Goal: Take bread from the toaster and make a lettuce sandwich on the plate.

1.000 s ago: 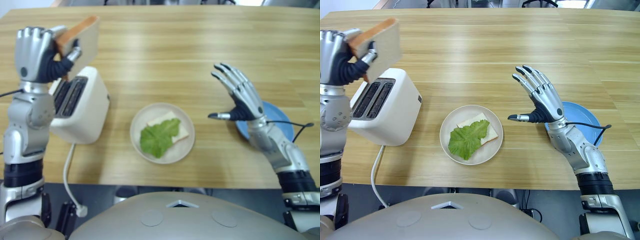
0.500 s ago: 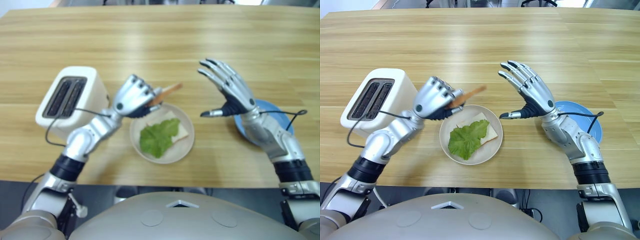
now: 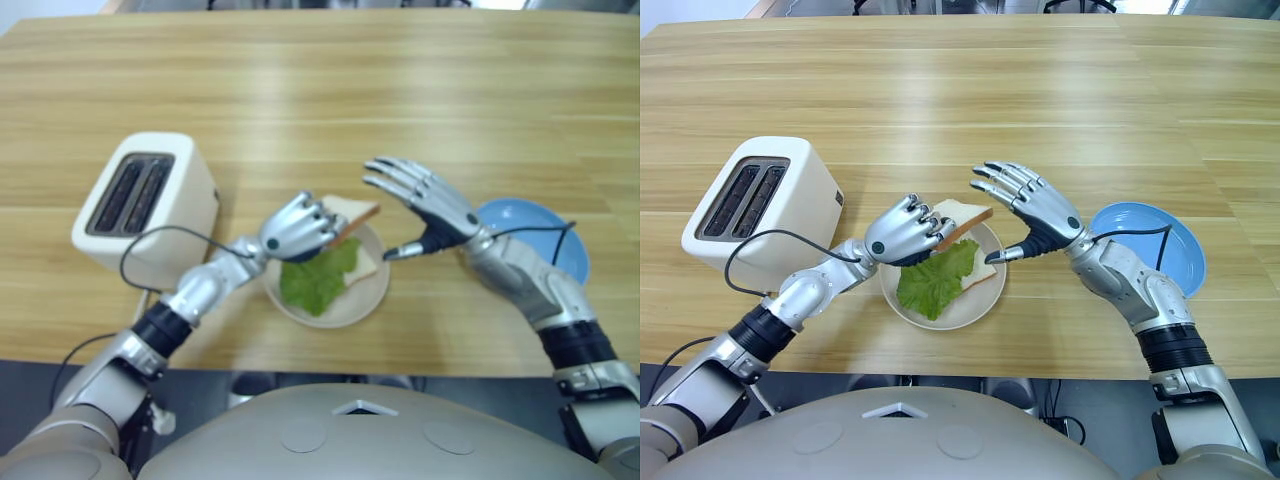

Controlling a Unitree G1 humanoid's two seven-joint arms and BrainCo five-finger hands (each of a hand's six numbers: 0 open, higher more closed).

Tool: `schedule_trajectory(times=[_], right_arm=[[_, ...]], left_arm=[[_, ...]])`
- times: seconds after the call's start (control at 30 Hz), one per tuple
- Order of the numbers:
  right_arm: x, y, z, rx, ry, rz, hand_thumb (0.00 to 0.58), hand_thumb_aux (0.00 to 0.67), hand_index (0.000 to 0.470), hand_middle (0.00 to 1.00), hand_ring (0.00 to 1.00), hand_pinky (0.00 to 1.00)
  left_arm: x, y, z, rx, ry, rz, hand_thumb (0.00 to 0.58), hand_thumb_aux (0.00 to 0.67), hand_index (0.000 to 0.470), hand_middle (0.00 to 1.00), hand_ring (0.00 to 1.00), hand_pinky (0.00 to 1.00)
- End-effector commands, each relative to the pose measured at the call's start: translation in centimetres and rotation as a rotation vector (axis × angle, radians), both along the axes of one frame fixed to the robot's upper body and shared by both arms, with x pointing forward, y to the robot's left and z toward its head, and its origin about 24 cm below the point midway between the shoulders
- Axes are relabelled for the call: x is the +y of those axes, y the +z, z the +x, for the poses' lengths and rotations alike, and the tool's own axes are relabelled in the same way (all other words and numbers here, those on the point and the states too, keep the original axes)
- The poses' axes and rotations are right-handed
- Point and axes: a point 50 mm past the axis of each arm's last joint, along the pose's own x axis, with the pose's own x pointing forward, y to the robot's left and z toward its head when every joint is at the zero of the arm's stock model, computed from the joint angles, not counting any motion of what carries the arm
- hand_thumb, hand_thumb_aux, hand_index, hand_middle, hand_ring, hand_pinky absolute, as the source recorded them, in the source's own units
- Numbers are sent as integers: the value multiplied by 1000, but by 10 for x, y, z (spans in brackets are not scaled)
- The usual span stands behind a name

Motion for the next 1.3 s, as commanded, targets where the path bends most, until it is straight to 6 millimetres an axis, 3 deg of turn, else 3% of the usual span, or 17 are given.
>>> schedule_trajectory(times=[0.03,0.27,0.47,1.1,1.3], right_arm=[[-4,-13,2,85,-10,-75,0,0,0,0,0,0],[-5,-36,0,230,-6,-163,0,0,0,0,0,0],[-4,-43,-5,281,14,-197,0,0,0,0,0,0],[12,-39,-21,292,115,-186,0,0,0,0,0,0],[11,-63,-28,438,125,-284,0,0,0,0,0,0]], left_arm=[[-3,-2,-3,-29,-35,22,580,670,460,1000,1000,1000],[1,-6,-17,8,-114,45,580,670,460,1000,1000,1000],[8,-13,-18,17,-132,101,580,670,460,1000,1000,1000],[11,-53,-13,17,-172,150,580,670,460,1000,1000,1000],[10,-52,-12,22,-182,134,580,670,460,1000,1000,1000]])
